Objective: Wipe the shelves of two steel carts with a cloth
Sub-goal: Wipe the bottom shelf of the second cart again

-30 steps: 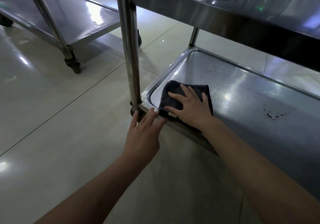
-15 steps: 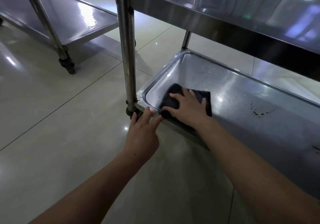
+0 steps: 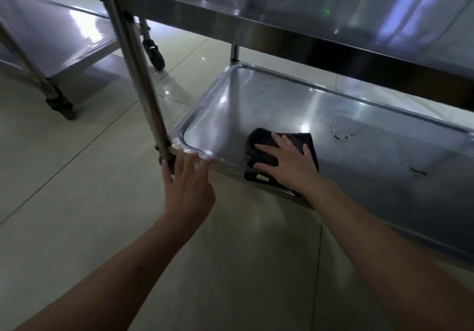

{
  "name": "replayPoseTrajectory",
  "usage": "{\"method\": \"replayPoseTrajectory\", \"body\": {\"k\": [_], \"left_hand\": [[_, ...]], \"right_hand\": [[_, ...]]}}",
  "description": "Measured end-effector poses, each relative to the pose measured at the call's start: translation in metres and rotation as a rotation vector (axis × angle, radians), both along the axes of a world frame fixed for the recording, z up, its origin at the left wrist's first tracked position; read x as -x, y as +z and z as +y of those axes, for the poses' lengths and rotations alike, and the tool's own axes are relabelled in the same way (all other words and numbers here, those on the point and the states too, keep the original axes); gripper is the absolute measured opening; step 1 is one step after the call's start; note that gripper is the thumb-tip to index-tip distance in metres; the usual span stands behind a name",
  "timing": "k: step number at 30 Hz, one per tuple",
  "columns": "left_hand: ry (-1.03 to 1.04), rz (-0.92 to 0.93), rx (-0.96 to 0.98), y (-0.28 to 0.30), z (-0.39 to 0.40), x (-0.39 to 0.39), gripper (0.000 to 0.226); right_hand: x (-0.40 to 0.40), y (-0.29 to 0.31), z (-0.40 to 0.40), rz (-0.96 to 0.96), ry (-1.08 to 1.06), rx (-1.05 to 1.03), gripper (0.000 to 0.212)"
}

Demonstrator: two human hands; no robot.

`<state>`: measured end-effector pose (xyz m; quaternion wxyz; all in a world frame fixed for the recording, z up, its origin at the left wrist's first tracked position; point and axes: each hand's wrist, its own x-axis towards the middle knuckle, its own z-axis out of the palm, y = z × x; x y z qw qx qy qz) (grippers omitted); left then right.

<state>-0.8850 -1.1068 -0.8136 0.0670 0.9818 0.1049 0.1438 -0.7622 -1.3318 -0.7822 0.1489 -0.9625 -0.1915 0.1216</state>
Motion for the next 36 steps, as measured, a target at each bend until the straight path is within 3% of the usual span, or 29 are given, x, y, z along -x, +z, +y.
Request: {"method": "replayPoseTrajectory", "body": {"k": [8, 13, 21, 29, 33, 36], "left_hand": [[-0.244, -0.119, 0.158, 0.023, -0.083, -0.049, 0.038], [-0.298, -0.145, 0.166, 0.026, -0.118, -0.105, 0.036], [-0.27, -0.193, 0.22, -0.01, -0.118, -0.119, 0.03], [-0.253, -0.155, 0.231, -0.012, -0.118, -0.123, 0.036], [-0.277, -0.119, 0.21, -0.007, -0.118, -0.119, 0.046], [-0.27, -0.12, 0.229, -0.004, -0.119, -0.119, 0.04]], "right_hand": [[0.027, 0.004, -0.097, 0.04, -0.094, 0.033, 0.059], [0.038, 0.003, -0.141, 0.046, -0.137, 0.045, 0.056], [0.037, -0.013, -0.135, 0.016, -0.119, 0.143, 0.055], [-0.049, -0.016, -0.073, -0.084, -0.092, 0.164, 0.057], [-0.095, -0.013, -0.105, -0.061, -0.262, 0.153, 0.056], [-0.087, -0.016, -0.151, -0.064, -0.39, 0.188, 0.058]]}}
